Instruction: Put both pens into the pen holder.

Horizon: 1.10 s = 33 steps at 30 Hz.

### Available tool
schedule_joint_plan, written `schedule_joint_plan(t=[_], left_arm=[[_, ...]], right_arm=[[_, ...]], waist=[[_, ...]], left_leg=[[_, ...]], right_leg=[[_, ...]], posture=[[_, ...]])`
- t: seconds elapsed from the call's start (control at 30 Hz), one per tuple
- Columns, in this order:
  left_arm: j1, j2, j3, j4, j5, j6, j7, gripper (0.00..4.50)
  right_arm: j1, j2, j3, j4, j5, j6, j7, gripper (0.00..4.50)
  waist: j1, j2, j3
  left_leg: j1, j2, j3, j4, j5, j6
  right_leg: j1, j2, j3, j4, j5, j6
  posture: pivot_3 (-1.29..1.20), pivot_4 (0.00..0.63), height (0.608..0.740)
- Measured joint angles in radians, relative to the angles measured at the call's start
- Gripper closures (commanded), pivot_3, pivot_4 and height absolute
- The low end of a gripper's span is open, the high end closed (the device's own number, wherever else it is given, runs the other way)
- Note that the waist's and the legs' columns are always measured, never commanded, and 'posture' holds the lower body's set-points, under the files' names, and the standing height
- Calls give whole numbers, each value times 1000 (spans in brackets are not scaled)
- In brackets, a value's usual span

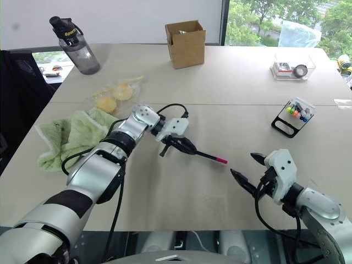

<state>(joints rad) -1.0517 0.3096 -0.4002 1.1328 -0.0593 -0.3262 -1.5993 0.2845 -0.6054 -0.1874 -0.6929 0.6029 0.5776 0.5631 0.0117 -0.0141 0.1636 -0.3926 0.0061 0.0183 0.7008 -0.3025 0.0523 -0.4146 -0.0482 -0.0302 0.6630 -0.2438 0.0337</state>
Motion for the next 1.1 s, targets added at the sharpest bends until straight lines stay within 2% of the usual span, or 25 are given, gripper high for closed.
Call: schedule_joint_plan(t=[0.13, 0.2, 0.27, 0.43, 0.63, 0.77, 0.87, 0.9, 0.93, 0.97, 1.1], left_arm=[[43, 20, 12, -95, -112, 117, -5, 4410], [85, 37, 37, -207, -226, 255, -8, 4410], [153, 54, 79, -379, -365, 466, -8, 4410], [260, 62, 123, -577, -445, 699, 8, 4410], [304, 40, 166, -708, -465, 836, 78, 4410], [304, 22, 169, -724, -463, 863, 113, 4500], [309, 15, 176, -741, -469, 883, 117, 4500], [310, 14, 177, -745, -473, 887, 117, 4500], [310, 12, 178, -751, -473, 891, 120, 4500], [312, 12, 181, -753, -474, 893, 120, 4500], [312, 8, 187, -754, -465, 888, 123, 4500]], right_arm=[[-33, 14, -32, 21, 77, 25, 1, 0], [-78, 19, -77, 57, 127, 43, -7, 0], [-147, 49, -133, 87, 266, 81, -36, 0], [-255, 94, -147, 88, 557, 150, -127, 0], [-344, 137, -88, 118, 692, 177, -226, 0], [-354, 141, -56, 121, 714, 182, -250, 1537], [-354, 142, -46, 133, 715, 182, -270, 3240], [-354, 143, -44, 137, 715, 182, -272, 3516], [-354, 146, -41, 142, 716, 181, -277, 4102], [-356, 158, -38, 142, 730, 177, -278, 4433], [-356, 163, -34, 143, 739, 170, -291, 4432]], waist=[[1, 0, 0], [0, 0, 0], [-1, 1, 0], [-1, 1, 0], [3, 1, 0], [2, 1, 0], [1, 1, 0], [1, 1, 0], [1, 1, 0], [1, 1, 0], [1, 1, 0]], left_leg=[[-3, 0, -2, 2, 0, 0], [-3, 0, -1, 3, 0, 0], [-3, 0, -2, 3, 0, 0], [-2, 1, -3, 3, 0, 0], [-3, 0, -2, 3, 0, 0], [-3, 0, -2, 3, 0, 0], [-3, 0, -2, 3, 0, 0], [-3, 0, -2, 3, 0, 0], [-3, 0, -2, 3, 0, 0], [-2, 0, -2, 3, 0, 0], [-2, 0, -2, 3, 0, 0]], right_leg=[[0, -1, 0, 0, 0, 0], [0, -2, 2, 0, 1, 1], [0, -3, 3, 0, 1, 1], [0, -2, 2, 1, 1, 1], [0, -2, 2, 1, 1, 1], [0, -2, 3, 0, 1, 1], [0, -2, 3, 0, 1, 1], [0, -2, 3, 1, 1, 1], [0, -2, 3, 1, 1, 1], [0, -2, 3, 1, 1, 1], [0, -2, 3, 1, 1, 1]], posture=[[0, 150, 740], [0, 150, 740], [0, 150, 740], [0, 150, 740], [0, 150, 740], [0, 150, 740], [0, 150, 740], [0, 150, 740], [0, 150, 740], [0, 150, 740], [0, 150, 740]])
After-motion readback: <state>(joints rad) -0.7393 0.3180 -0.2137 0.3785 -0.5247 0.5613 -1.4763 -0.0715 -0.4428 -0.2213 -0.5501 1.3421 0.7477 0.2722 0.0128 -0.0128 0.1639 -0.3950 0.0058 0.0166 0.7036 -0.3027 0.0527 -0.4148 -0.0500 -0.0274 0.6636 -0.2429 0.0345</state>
